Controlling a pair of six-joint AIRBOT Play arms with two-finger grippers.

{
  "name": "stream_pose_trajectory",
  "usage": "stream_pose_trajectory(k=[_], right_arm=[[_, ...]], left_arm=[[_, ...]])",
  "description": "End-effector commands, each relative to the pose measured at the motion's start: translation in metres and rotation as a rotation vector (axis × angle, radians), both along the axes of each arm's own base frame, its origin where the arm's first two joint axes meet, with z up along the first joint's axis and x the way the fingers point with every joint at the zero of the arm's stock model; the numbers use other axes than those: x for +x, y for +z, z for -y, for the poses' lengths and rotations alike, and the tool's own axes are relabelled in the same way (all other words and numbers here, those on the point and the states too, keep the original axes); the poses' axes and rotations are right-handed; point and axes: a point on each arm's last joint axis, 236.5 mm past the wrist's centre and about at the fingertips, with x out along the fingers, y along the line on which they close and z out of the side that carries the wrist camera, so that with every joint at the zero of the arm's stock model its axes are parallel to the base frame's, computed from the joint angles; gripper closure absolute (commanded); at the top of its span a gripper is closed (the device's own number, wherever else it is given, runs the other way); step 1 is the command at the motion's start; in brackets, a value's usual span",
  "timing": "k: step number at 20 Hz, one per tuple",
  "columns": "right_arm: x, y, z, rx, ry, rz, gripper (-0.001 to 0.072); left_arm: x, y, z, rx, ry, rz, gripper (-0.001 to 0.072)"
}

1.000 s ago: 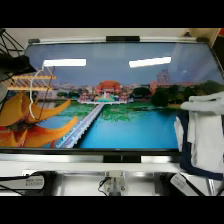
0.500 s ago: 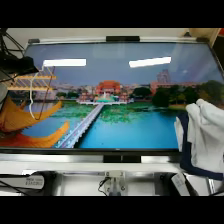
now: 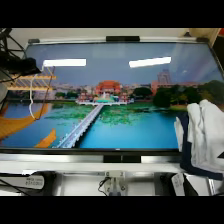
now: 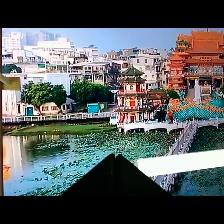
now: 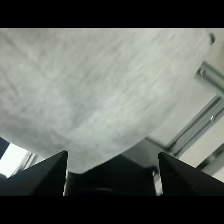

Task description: Fold the shirts.

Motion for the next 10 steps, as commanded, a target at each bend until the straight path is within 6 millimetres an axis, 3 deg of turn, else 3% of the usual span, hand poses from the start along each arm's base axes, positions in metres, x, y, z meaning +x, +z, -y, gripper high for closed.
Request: stream_pose_trajectory(k=[1, 3, 5, 6, 7, 8, 9, 10], right_arm=[[0.047, 0.052, 0.051, -0.258, 0.116, 0.156, 0.0044], [0.116, 0.110, 0.063, -0.451, 0.280, 0.320, 0.0044], [0.186, 0.143, 0.028, -0.510, 0.449, 0.470, 0.0045], [0.214, 0.141, -0.002, -0.482, 0.525, 0.501, 0.0045], [0.232, 0.126, -0.032, -0.421, 0.594, 0.489, 0.0045], [0.242, 0.102, -0.063, -0.332, 0.663, 0.432, 0.0045], [0.243, 0.078, -0.090, -0.236, 0.730, 0.358, 0.0045], [0.240, 0.055, -0.113, -0.140, 0.792, 0.278, 0.0045]], left_arm=[[-0.005, -0.001, 0.011, 0.005, -0.030, -0.017, 0.0671], [-0.015, -0.014, 0.017, 0.116, -0.069, -0.068, 0.0672], [-0.032, -0.029, 0.002, 0.391, -0.062, -0.163, 0.0672], [-0.037, -0.029, 0.002, 0.484, -0.050, -0.182, 0.0670], [-0.041, -0.029, 0.020, 0.472, -0.054, -0.190, 0.0622], [-0.050, -0.032, 0.045, 0.409, -0.086, -0.214, 0.0344], [-0.057, -0.034, 0.062, 0.352, -0.091, -0.232, 0.0154], [-0.065, -0.037, 0.072, 0.325, -0.105, -0.241, 0.0150]])
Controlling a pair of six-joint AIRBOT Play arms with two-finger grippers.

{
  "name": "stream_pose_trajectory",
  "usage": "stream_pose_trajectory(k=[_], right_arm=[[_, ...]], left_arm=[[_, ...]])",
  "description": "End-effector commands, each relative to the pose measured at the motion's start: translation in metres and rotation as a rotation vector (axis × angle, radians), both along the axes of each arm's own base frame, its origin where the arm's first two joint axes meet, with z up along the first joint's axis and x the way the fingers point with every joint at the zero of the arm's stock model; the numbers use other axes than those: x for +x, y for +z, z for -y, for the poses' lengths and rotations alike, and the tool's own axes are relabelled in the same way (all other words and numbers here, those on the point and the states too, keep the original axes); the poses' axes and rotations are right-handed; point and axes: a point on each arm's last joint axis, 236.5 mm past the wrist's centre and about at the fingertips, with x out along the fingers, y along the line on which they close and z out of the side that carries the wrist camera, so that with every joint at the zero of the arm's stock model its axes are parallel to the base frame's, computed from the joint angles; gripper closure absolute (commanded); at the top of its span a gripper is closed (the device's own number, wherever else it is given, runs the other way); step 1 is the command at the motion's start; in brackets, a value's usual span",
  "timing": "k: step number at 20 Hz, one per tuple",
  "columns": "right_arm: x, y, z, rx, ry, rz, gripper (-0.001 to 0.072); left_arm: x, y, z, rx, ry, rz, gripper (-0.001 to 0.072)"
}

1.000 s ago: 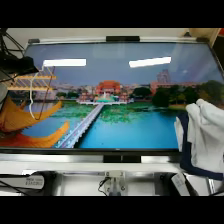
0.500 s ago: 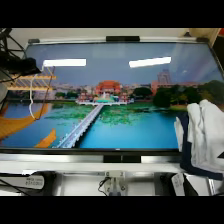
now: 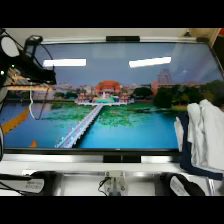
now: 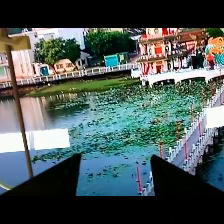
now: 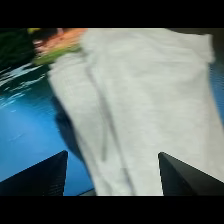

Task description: Fold the shirts.

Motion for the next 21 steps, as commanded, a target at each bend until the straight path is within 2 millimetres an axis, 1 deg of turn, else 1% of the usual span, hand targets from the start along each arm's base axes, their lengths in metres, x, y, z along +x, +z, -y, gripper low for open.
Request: stream_pose_trajectory(k=[1, 2, 3, 5, 7, 8, 21], right_arm=[[0.015, -0.048, -0.089, 0.126, 0.217, -0.230, 0.0044], [0.011, -0.057, -0.101, 0.158, 0.247, -0.285, 0.0045], [0.011, -0.061, -0.107, 0.165, 0.264, -0.303, 0.0044], [0.013, -0.062, -0.111, 0.158, 0.278, -0.299, 0.0044], [0.008, -0.062, -0.110, 0.157, 0.277, -0.321, 0.0044], [0.008, -0.062, -0.110, 0.156, 0.277, -0.322, 0.0045], [0.008, -0.062, -0.110, 0.156, 0.277, -0.321, 0.0044]], left_arm=[[-0.028, -0.010, 0.029, 0.000, 0.010, -0.049, 0.0175], [-0.035, -0.015, 0.036, -0.009, 0.010, -0.034, 0.0219], [-0.044, -0.019, 0.040, -0.011, 0.011, -0.018, 0.0239], [-0.058, -0.026, 0.045, -0.035, 0.045, 0.019, 0.0238], [-0.072, -0.033, 0.043, -0.036, 0.046, 0.018, 0.0237], [-0.074, -0.034, 0.041, -0.031, 0.047, 0.012, 0.0237], [-0.073, -0.035, 0.042, -0.032, 0.046, 0.018, 0.0238]])
